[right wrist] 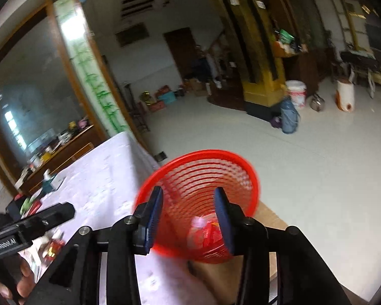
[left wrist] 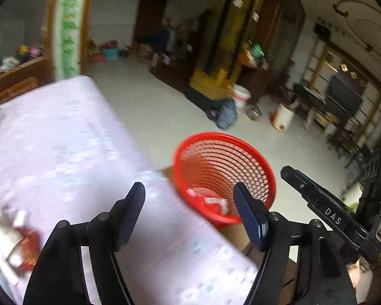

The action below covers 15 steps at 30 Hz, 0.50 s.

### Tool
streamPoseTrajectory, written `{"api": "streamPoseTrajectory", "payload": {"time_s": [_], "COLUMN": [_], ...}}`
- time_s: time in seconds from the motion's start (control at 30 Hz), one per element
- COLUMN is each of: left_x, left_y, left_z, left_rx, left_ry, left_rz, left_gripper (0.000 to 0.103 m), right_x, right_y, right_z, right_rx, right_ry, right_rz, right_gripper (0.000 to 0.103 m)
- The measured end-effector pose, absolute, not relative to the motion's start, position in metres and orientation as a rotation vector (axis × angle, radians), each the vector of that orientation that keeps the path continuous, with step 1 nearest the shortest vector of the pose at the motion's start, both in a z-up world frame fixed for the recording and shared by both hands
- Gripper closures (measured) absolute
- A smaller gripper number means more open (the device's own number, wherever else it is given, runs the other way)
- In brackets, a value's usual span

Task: Collect trash
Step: 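Drop the pink paper into the wastebasket with the left tool while the right tool releases the red wrapper, then grasp the teal wet-wipe pack with the left tool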

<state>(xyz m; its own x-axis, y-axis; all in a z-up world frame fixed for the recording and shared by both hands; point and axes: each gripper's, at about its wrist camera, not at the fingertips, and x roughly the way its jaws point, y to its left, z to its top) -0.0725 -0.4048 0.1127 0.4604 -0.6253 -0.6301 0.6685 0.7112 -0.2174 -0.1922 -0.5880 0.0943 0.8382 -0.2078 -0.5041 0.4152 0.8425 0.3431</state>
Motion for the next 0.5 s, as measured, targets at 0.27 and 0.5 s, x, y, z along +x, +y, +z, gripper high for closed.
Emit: {"api": "streamPoseTrajectory", "payload": {"time_s": [0.27,0.5], "left_x": [-0.11,-0.126], "left_y": [-0.292,-0.172], "left_z": [0.121,0.101], "left_rx": [0.058,0.017], "left_ry": [0.673,0.69], "left_rz": [-0.609,-0.412], "left_gripper": [0.031,0.027], "right_x": [-0.182,-0.17], "right_y": [-0.478,-0.404], "right_z": [0.104,0.091], "right_rx": [0.332,0.28], "right_ry": [0.5,0.585], "right_rz": [-0.069,0.104], "right_gripper": [0.056,0.055]}}
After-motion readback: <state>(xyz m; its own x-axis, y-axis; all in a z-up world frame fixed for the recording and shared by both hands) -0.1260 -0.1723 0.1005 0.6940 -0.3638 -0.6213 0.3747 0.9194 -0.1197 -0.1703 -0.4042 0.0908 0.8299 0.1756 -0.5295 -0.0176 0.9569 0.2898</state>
